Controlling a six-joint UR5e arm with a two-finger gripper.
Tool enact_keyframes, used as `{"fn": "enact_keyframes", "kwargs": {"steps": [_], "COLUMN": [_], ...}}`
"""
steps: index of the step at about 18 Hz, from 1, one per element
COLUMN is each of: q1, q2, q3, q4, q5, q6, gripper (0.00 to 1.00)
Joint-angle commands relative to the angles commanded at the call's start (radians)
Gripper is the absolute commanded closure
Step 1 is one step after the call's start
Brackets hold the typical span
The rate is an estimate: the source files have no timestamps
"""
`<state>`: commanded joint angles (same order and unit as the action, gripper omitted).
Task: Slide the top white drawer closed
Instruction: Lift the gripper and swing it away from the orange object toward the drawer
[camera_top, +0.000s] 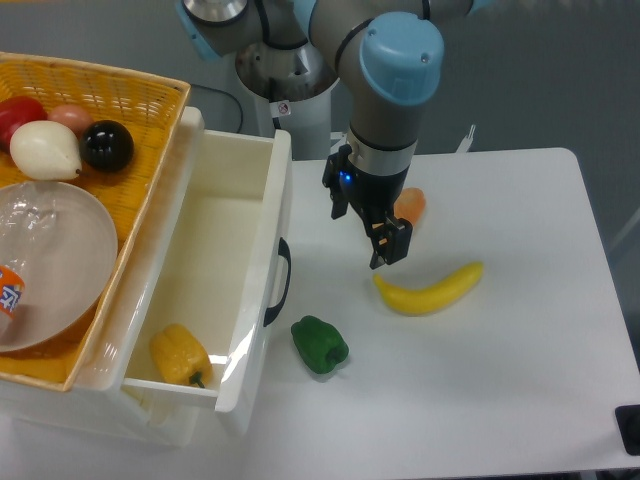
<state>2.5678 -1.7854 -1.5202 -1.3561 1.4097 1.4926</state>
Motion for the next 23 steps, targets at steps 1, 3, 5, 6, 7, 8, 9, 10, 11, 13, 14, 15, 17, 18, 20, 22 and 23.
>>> {"fn": "enact_keyframes", "kwargs": {"steps": [1, 3, 5, 6, 7, 8, 9, 10, 11, 13, 14, 15, 17, 18, 20, 22, 23], "q1": [0.005, 0.006, 0.015, 0.028, 0.038, 0.046, 0.060, 0.072, 0.086, 0.107, 0.117, 0.118, 0.114, 0.106, 0.086, 0.086, 0.089], "q2": [-0.003, -0.003, -0.003, -0.003, -0.003, -0.005, -0.008, -0.020, -0.020, -0.022, -0.026, -0.029, -0.052, -0.069, -0.087, -0.095, -0.100], "q3": [0.000, -0.002, -0.002, -0.006, -0.011, -0.017, -0.026, -0.032, -0.035, -0.052, -0.049, -0.048, -0.052, -0.049, -0.048, -0.049, -0.057], "q4": [0.005, 0.003, 0.003, 0.003, 0.005, 0.006, 0.005, 0.005, 0.002, 0.003, 0.003, 0.002, -0.005, -0.002, 0.000, -0.008, -0.008], "q5": [0.000, -0.002, -0.006, -0.006, -0.011, -0.009, -0.009, -0.009, -0.008, -0.009, -0.009, -0.011, -0.034, -0.060, -0.095, -0.148, -0.194], "q6": [0.005, -0.003, -0.006, -0.005, -0.005, -0.002, -0.006, -0.006, -0.005, -0.009, -0.015, -0.050, -0.231, -0.312, -0.417, -0.486, -0.539], "gripper": [0.00, 0.00, 0.00, 0.00, 0.00, 0.00, 0.00, 0.00, 0.00, 0.00, 0.00, 0.00, 0.00, 0.00, 0.00, 0.00, 0.00]}}
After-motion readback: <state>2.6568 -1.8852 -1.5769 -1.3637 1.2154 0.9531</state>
